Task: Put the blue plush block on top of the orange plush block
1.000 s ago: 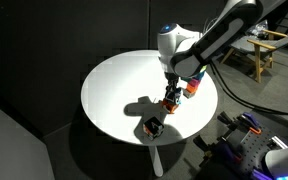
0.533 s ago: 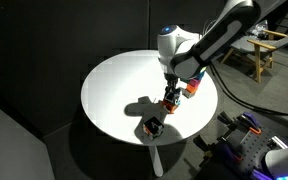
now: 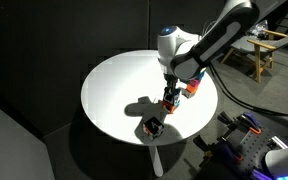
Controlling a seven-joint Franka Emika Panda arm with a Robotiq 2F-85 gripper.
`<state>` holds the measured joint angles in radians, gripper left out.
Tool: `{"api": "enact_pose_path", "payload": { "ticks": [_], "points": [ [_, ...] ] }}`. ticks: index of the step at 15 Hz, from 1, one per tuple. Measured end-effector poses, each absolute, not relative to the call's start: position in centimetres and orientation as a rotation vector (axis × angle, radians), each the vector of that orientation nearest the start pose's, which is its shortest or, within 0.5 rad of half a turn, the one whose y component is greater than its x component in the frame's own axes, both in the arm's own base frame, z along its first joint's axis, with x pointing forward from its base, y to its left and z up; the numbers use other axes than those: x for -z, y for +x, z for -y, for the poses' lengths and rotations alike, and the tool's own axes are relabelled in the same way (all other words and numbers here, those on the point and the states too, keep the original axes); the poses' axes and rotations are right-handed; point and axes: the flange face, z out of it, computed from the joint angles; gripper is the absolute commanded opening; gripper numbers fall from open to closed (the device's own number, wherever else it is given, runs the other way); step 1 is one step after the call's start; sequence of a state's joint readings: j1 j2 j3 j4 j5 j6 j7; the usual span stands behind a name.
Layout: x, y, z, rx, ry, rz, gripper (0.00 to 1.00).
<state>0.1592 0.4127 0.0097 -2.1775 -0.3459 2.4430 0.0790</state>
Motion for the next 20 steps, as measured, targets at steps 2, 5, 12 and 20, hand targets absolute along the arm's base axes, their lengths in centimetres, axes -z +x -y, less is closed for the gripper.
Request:
{"api": "enact_pose_path", "payload": {
  "ticks": [2, 5, 12, 20],
  "points": [
    [-18.7, 53.7, -9.2, -0.200, -3.291, 0.622, 0.84],
    [-18.6, 53.6, -9.6, -0.201, -3.288, 0.633, 1.00],
    [-19.4, 53.0, -11.7, -0.188, -3.272, 0.675, 1.00],
    [-21.3, 51.2, -13.5, -0.151, -3.271, 0.693, 1.00]
  ]
}}
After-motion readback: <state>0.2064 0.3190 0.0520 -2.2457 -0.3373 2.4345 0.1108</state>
